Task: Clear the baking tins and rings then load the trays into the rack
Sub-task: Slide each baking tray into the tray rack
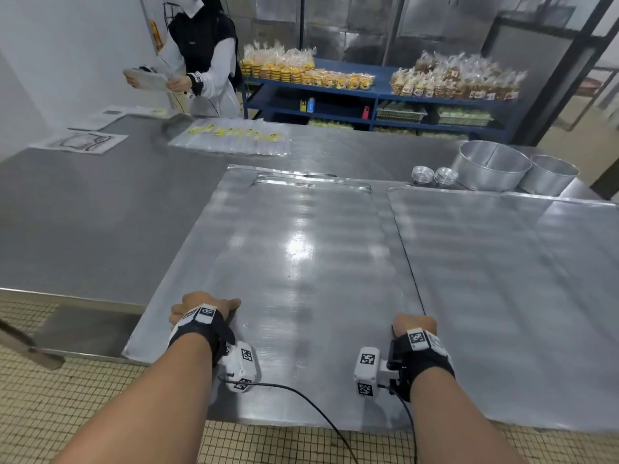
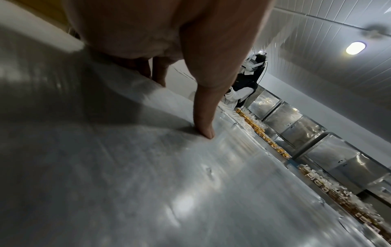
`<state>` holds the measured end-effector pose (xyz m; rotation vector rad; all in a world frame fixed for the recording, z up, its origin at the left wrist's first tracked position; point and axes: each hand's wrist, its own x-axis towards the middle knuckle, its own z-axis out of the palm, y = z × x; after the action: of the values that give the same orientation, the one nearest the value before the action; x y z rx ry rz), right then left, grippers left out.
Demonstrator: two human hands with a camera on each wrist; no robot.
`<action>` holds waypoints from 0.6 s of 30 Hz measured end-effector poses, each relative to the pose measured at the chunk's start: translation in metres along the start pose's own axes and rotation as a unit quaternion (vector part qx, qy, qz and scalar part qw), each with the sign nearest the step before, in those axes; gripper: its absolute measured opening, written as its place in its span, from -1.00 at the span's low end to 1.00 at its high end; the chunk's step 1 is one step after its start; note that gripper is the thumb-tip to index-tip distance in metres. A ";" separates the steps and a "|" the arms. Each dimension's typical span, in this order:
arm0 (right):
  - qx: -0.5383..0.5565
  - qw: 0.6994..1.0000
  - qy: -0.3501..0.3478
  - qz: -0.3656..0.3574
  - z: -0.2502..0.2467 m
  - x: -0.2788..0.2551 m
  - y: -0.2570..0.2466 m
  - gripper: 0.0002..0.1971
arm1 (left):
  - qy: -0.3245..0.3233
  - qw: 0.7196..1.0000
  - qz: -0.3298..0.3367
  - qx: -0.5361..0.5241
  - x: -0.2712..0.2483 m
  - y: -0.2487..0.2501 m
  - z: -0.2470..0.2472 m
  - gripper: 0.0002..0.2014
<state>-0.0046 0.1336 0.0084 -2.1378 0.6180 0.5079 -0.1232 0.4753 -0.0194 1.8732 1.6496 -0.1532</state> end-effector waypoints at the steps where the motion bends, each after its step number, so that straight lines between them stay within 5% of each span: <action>1: -0.005 1.000 0.001 -0.001 0.002 0.005 -0.003 -0.67 | 0.004 1.000 -0.006 -0.003 0.003 0.001 0.002 -0.04; 11: -0.020 0.999 0.039 0.010 0.025 0.012 -0.021 -0.76 | 0.040 0.999 0.006 -0.004 0.027 0.023 0.006 -0.03; 18: -0.036 0.997 0.074 0.014 0.048 0.027 -0.013 -0.48 | 0.029 1.000 0.008 -0.008 0.035 0.021 0.009 -0.01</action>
<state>0.0179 0.1728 -0.0256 -2.2517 0.7225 0.3939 -0.0940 0.5000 -0.0358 1.8943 1.6679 -0.0799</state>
